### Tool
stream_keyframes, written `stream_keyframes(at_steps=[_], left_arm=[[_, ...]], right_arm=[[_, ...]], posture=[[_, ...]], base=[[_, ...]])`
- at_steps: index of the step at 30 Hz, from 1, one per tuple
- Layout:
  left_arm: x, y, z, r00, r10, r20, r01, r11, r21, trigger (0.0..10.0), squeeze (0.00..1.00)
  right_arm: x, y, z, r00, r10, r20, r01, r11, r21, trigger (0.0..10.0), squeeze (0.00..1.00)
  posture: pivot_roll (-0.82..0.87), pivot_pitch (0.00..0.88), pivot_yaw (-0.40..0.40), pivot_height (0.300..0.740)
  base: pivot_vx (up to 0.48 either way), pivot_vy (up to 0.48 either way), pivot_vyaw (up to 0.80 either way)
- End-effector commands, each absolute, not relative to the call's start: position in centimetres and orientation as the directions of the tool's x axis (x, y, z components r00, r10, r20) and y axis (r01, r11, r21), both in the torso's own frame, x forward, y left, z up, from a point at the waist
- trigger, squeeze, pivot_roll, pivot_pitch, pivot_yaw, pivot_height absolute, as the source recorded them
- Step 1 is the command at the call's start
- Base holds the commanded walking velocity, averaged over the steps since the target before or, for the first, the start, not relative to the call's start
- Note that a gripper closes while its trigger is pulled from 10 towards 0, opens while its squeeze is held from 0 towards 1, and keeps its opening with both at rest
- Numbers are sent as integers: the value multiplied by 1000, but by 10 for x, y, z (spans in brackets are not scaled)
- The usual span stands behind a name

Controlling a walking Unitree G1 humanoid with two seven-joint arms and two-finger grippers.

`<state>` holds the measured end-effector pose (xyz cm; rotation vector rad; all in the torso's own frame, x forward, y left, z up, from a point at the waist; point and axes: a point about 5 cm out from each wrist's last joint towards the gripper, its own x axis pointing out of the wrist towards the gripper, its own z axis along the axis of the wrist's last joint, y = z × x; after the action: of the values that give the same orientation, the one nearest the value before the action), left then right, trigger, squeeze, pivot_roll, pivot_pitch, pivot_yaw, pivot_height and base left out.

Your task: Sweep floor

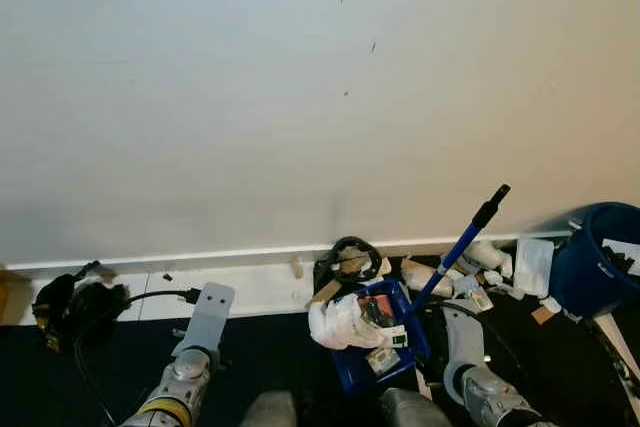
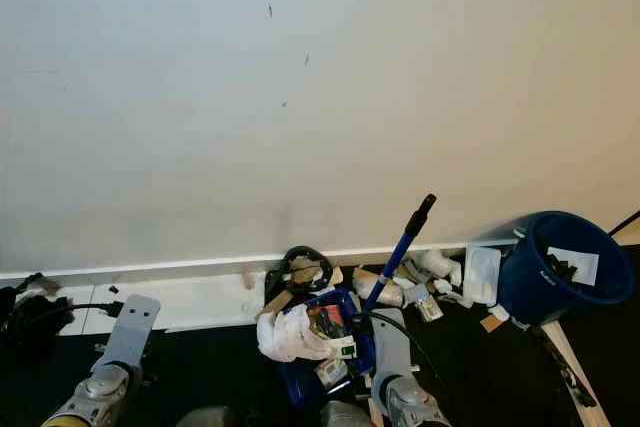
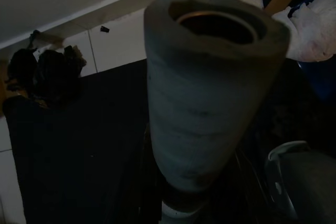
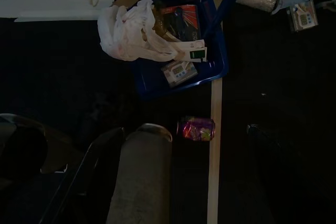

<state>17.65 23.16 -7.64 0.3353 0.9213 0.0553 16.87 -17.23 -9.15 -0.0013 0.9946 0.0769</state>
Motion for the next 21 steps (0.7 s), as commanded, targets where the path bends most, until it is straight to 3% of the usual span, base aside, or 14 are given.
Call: stream_keyframes(at_steps=[1,9,12,17,21], left_arm=[[174,232,-77,601,182,-778,77,956,283,10000,0],[170,236,-78,593,241,-768,81,931,355,10000,0],[167,231,-81,580,224,-784,141,920,367,10000,0],[169,231,-81,579,245,-777,103,924,367,10000,0],[170,229,-81,580,230,-781,109,928,355,10000,0]], right_arm=[[168,-176,-91,542,55,-839,-62,998,25,10000,0],[161,-174,-95,523,57,-850,-71,997,23,10000,0],[159,-172,-96,517,67,-853,-76,997,32,10000,0],[158,-173,-96,500,70,-863,-111,994,16,10000,0],[168,-178,-91,532,51,-845,-61,998,21,10000,0]], posture=[[159,0,-50,740],[150,0,-47,740],[154,0,-59,740],[146,0,-64,740],[149,0,-73,740]], base=[[0,0,0],[0,0,0],[0,0,0],[0,0,0],[0,0,0]])
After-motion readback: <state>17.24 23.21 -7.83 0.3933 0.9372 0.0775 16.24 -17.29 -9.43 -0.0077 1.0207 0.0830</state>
